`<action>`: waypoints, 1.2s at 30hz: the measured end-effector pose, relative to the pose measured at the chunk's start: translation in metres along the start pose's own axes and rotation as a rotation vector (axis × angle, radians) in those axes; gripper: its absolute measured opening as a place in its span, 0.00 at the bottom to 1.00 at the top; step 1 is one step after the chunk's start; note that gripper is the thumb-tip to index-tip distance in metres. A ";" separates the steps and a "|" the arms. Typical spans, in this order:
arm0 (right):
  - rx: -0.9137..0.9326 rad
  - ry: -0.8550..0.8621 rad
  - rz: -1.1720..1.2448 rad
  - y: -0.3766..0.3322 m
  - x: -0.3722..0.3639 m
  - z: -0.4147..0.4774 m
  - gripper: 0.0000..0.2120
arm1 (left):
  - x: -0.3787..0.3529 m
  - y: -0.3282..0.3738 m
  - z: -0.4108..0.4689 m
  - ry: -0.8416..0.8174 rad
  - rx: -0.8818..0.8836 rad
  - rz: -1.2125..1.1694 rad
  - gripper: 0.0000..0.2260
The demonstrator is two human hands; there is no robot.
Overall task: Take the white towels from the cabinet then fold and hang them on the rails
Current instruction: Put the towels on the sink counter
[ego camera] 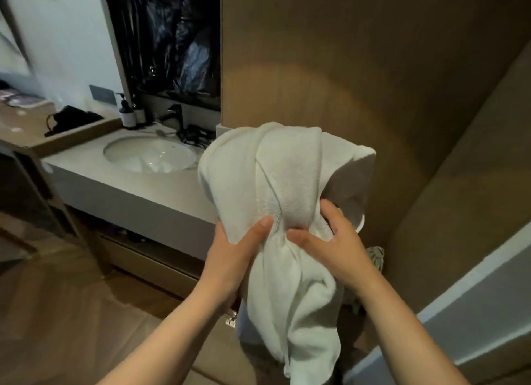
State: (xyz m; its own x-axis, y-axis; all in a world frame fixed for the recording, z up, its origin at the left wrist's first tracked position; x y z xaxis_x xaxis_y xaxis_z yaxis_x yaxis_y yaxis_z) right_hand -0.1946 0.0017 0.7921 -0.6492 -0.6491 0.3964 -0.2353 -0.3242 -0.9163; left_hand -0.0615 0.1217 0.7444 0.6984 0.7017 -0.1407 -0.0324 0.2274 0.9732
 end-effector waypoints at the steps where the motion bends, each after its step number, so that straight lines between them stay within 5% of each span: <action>1: 0.031 0.002 0.003 -0.008 0.006 0.003 0.21 | -0.003 0.009 0.005 -0.001 -0.020 -0.007 0.43; 10: 0.189 0.064 -0.039 -0.059 0.004 0.047 0.24 | 0.011 0.054 0.056 -0.078 -0.153 -0.150 0.42; 22: 0.195 0.126 -0.044 -0.104 -0.097 0.130 0.20 | 0.120 0.046 0.159 -0.128 -0.134 -0.155 0.37; 36: 0.120 0.047 -0.006 -0.064 -0.145 0.243 0.26 | 0.159 -0.005 0.251 -0.103 -0.046 -0.134 0.40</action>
State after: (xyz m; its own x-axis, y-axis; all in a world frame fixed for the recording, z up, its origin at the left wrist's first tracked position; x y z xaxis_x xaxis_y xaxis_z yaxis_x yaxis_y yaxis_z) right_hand 0.0906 -0.0508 0.8076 -0.6817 -0.6150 0.3962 -0.1526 -0.4101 -0.8992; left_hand 0.2286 0.0628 0.7631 0.7680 0.5911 -0.2466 0.0347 0.3461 0.9376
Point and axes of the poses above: each hand's wrist, its own z-axis towards the middle knuckle, its own x-axis out of the back of the hand, y = z × x, the point moved 1 cm from there along z, towards the middle knuckle, and after that the axes turned 6 degrees about -x, right-handed, at the moved point
